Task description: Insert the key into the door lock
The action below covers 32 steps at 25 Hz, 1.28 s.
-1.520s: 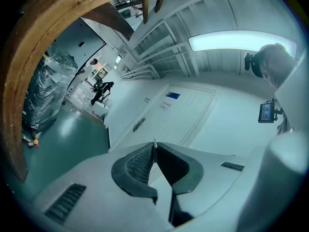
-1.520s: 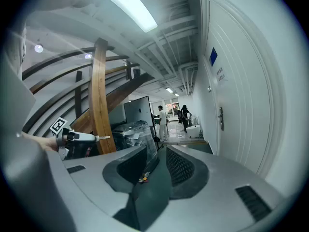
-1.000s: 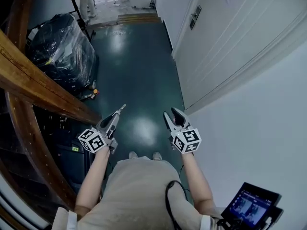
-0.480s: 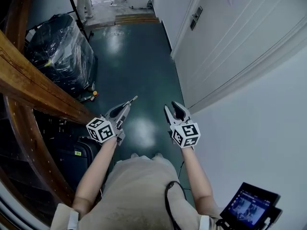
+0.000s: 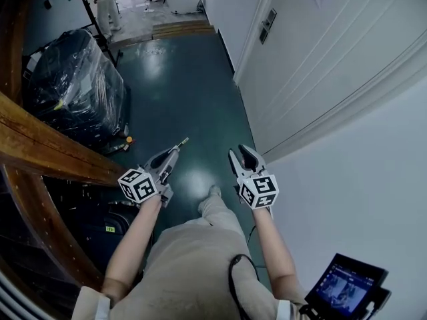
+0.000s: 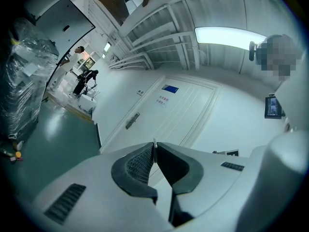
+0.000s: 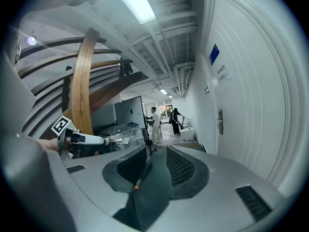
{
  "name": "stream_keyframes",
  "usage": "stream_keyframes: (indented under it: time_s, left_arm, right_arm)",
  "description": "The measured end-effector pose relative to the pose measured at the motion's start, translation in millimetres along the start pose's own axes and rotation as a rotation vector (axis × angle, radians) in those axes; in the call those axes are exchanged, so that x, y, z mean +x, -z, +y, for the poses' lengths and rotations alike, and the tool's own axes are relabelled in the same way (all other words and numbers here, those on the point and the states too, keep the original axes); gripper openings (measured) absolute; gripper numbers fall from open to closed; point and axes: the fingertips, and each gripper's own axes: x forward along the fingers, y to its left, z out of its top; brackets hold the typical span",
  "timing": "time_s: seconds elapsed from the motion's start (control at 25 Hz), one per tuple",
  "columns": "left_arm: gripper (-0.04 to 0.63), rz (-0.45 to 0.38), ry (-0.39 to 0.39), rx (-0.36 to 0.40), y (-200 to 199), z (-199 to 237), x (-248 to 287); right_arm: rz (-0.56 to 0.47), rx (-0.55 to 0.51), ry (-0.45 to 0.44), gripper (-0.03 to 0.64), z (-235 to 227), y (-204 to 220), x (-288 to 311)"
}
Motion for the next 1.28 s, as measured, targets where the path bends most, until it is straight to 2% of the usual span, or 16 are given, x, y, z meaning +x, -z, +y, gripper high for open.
stream_keyframes:
  time_s: [0.16, 0.44, 0.56, 0.8, 1.04, 1.28]
  left_arm:
    - [0.034, -0.002, -0.014, -0.004, -16, 13, 34]
    - [0.034, -0.014, -0.038, -0.004, -53, 28, 118]
    - [0.034, -0.023, -0.027, -0.012, -58, 31, 131]
    - [0.034, -0.019, -0.027, -0.061, -57, 37, 200]
    - [0.034, -0.010, -0.046, -0.109, -58, 52, 201]
    - [0.034, -0.020, -0.032, -0.151, -81, 87, 220]
  right_arm:
    - [-0.008, -0.002, -0.007, 0.135, -30, -16, 25]
    - [-0.003, -0.009, -0.036, 0.135, -109, -52, 76]
    - [-0.004, -0.016, -0.030, 0.135, -121, -58, 81]
    - [-0.006, 0.017, -0.029, 0.135, -195, -64, 105]
    - [0.004, 0.047, -0.025, 0.135, -201, -59, 120]
    - [0.022, 0.055, -0.015, 0.135, -212, -60, 159]
